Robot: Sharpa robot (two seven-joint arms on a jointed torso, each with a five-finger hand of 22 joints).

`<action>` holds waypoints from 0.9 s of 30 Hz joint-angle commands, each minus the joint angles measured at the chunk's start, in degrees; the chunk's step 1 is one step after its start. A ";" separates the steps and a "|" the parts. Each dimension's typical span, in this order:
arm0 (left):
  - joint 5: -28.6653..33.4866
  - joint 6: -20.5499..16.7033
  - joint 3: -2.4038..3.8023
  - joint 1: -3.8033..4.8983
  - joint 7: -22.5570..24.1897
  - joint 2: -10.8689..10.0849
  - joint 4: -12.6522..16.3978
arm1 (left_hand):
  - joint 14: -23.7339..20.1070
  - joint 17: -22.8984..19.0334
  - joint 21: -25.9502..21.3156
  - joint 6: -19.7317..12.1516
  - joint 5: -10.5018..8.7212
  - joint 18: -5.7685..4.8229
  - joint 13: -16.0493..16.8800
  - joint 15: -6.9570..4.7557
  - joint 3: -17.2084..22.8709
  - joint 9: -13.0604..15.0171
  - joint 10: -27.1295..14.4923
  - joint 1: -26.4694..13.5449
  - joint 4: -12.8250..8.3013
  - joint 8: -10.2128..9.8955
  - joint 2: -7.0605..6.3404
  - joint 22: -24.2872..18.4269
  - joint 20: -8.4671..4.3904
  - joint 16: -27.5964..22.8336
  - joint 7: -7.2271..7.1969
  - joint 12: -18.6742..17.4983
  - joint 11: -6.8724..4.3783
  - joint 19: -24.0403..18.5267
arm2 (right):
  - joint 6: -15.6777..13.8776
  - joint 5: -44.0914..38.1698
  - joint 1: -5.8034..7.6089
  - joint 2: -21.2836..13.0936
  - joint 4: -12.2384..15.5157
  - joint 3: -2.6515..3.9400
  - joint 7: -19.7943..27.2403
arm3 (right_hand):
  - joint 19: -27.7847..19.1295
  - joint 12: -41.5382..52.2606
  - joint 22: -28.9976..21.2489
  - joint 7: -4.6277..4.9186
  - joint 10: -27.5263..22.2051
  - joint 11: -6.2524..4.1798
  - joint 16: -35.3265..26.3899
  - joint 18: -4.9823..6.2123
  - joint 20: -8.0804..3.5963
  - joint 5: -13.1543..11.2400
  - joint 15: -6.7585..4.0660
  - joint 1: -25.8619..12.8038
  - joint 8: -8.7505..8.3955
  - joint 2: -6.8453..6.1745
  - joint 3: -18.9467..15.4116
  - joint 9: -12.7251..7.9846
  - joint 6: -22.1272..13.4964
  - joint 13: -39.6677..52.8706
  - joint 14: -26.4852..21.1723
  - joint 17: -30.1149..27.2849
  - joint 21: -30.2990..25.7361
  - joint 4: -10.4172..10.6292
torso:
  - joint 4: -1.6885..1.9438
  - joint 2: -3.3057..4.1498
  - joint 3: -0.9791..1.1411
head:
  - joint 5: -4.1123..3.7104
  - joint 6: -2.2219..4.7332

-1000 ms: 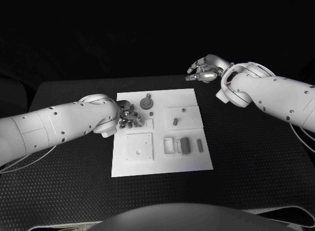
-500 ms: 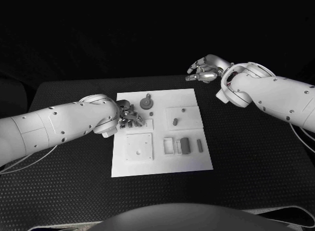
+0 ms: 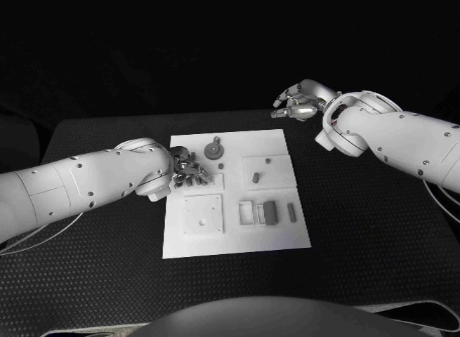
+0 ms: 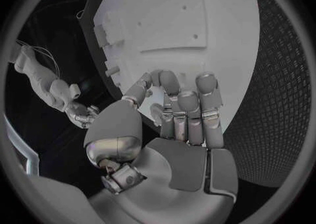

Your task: Assemble the parts on the task board

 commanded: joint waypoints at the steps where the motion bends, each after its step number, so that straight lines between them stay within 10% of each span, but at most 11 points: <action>1: 0.67 -0.84 0.03 -0.01 -0.20 -0.10 0.00 | -0.59 0.27 -0.30 0.35 -2.23 2.43 0.14 -1.20 -2.39 0.10 -0.19 -0.85 0.02 -0.35 -0.34 0.79 -0.22 0.36 -0.10 0.44 -0.27 0.07 | 0.49 -0.08 -0.02 0.00 0.02 0.03 0.48 | 0.21 0.40 -0.05 0.80 -0.29 0.09 -0.12 3.03 -0.25 0.16 -0.03 -0.48 0.19 -0.04 0.05 -0.07 -0.35 -0.10 -0.35 -0.07 -0.36 0.43 | 0.00 -0.02 0.00 | -0.01 0.01; 12: 2.06 -1.71 0.33 -0.02 0.17 -0.62 0.16 | -0.59 0.73 -0.44 0.40 -3.34 2.83 0.40 -1.43 -5.61 0.32 -0.05 -3.23 0.25 -0.49 -2.10 0.70 -0.24 1.02 -0.25 1.27 -0.53 0.45 | 0.56 0.09 -0.08 0.03 -0.06 0.03 0.64 | 0.21 0.41 -0.05 0.81 -0.29 0.10 -0.12 3.03 -0.26 0.16 -0.02 -0.47 0.19 -0.03 0.05 -0.08 -0.37 -0.11 -0.34 -0.07 -0.36 0.44 | -0.06 0.03 -0.01 | 0.02 0.03; 20: 4.77 -0.15 3.65 -0.03 0.67 -1.99 0.72 | -0.65 0.97 -0.53 0.30 -3.33 3.03 0.62 -1.53 -5.82 0.38 -0.12 -4.23 0.39 -0.61 -2.22 0.64 -0.23 1.28 -0.31 1.70 -0.61 0.66 | 0.58 0.22 -0.17 -0.04 -0.34 0.03 0.73 | 0.20 0.41 -0.05 0.82 -0.30 0.11 -0.12 3.03 -0.25 0.15 -0.01 -0.53 0.19 -0.09 0.01 -0.10 -0.39 -0.13 -0.35 -0.08 -0.37 0.47 | 0.03 -0.09 -0.03 | -0.11 0.47; 23: 9.16 7.99 5.82 0.18 1.81 -3.15 1.33 | -0.90 0.96 -0.72 -0.16 -3.32 3.07 0.61 -1.47 -5.43 0.32 -0.49 -4.37 0.48 -0.91 -0.48 0.55 -0.16 1.14 -0.19 1.67 -0.51 0.54 | 0.59 0.40 -0.17 -0.07 -0.75 0.03 0.76 | 0.21 0.42 -0.05 0.82 -0.30 0.11 -0.12 3.03 -0.25 0.15 -0.01 -0.54 0.19 -0.08 0.01 -0.10 -0.39 -0.14 -0.35 -0.08 -0.37 0.48 | 0.10 -0.15 -0.01 | -0.01 0.65; 27: 9.34 9.65 6.23 1.95 2.42 -3.84 1.28 | -2.53 0.60 -1.96 -1.85 -3.29 2.70 0.21 -0.59 -5.11 -0.03 -2.45 -5.02 0.33 -1.97 1.52 0.22 0.32 0.00 0.67 0.81 0.35 -1.25 | 0.54 0.49 -0.17 -0.19 -1.24 0.03 0.81 | 0.21 0.42 -0.05 0.82 -0.30 0.11 -0.12 3.03 -0.25 0.15 -0.01 -0.55 0.19 -0.09 0.01 -0.10 -0.40 -0.14 -0.35 -0.08 -0.37 0.49 | 0.18 -0.14 -0.02 | 0.03 0.84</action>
